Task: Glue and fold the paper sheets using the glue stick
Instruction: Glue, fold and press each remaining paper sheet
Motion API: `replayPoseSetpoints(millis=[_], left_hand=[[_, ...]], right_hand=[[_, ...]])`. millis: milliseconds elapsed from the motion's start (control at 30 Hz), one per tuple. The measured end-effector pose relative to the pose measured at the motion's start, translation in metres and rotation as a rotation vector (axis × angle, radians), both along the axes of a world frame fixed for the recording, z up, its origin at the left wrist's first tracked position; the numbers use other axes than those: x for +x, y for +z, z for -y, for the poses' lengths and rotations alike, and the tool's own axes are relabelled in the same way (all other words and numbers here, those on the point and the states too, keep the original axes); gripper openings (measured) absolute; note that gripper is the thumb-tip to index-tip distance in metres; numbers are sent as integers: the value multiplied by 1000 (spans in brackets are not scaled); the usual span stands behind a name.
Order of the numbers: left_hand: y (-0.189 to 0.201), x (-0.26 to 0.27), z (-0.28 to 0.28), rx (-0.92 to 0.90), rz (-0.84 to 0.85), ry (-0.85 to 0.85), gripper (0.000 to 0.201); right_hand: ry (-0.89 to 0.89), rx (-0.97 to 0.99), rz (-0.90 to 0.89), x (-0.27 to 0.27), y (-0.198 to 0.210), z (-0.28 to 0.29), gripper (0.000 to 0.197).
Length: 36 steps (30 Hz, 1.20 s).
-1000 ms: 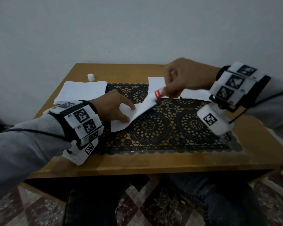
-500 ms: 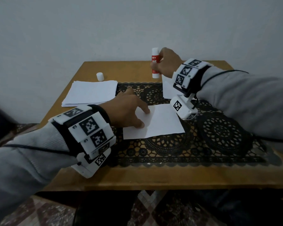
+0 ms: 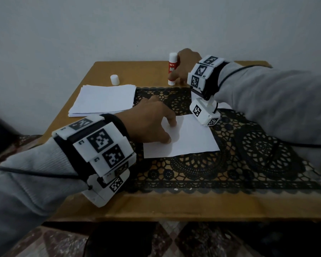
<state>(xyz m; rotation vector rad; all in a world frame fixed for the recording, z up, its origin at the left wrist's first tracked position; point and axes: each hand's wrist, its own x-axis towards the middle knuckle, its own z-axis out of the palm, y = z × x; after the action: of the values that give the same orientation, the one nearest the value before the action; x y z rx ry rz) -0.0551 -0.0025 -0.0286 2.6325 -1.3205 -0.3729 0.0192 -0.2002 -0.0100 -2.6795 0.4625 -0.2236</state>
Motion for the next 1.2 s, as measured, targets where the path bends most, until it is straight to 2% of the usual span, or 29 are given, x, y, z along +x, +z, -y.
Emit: replayPoseSetpoints(millis=[133, 267, 367, 567, 800, 1200], left_hand=[[0, -3, 3, -20, 24, 14, 40], [1, -1, 1, -48, 1, 15, 32], [2, -3, 2, -77, -3, 23, 28], [2, -5, 5, -101, -21, 50, 21], [-4, 1, 6, -147, -36, 39, 15], [-8, 6, 6, -153, -51, 53, 16]], right_hand=[[-20, -36, 38, -9, 12, 5, 53], [70, -183, 27, -47, 24, 30, 33], [172, -437, -176, -89, 20, 64, 24], [229, -674, -445, -159, 16, 110, 32], [258, -652, -457, -167, 6, 109, 47], [243, -626, -327, -167, -7, 106, 26]])
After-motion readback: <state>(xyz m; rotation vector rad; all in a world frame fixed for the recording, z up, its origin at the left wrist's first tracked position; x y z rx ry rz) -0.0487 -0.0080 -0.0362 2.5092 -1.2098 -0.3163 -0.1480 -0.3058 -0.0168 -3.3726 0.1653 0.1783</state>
